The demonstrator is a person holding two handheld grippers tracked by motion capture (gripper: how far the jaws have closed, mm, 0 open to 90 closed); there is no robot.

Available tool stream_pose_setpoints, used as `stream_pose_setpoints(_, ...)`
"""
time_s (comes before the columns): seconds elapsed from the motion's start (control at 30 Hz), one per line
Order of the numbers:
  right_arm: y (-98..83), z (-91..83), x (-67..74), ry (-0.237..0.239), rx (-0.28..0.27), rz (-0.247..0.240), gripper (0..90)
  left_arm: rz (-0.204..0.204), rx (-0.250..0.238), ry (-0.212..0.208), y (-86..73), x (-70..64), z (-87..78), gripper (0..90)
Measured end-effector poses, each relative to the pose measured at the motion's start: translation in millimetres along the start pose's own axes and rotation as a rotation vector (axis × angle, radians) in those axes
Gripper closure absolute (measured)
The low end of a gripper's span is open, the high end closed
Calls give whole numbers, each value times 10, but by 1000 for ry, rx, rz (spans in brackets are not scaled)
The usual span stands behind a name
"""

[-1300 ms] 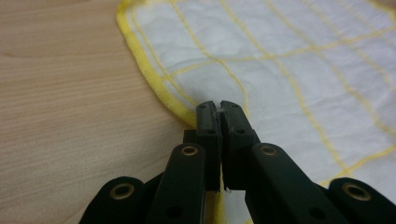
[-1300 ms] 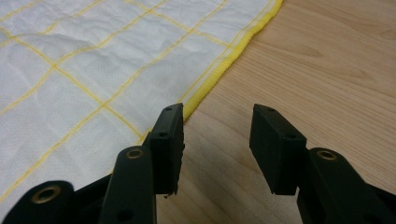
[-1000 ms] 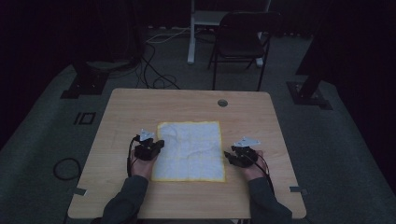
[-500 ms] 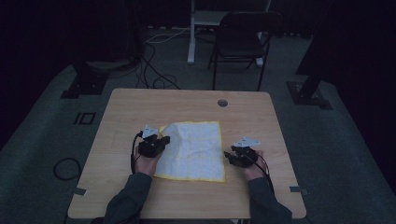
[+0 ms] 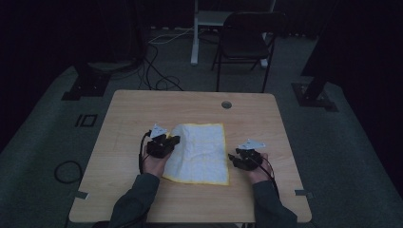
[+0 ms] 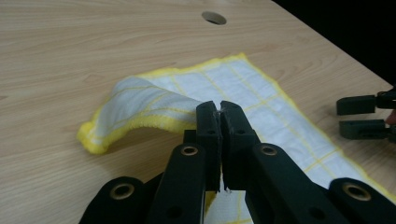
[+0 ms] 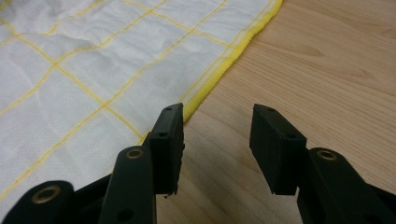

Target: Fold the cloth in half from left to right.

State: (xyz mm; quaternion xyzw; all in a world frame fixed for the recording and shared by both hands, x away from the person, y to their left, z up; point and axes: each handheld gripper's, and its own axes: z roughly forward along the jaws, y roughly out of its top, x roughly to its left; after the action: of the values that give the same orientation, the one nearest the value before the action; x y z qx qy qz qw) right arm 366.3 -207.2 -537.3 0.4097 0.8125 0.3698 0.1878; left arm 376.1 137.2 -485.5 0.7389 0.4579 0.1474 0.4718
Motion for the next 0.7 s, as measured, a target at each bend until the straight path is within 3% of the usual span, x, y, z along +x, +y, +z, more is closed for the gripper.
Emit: stream_pose_setpoints(0.7,-3,-15,-13,-2,-4,4,547,21,-12,-57,114,-193,109,879)
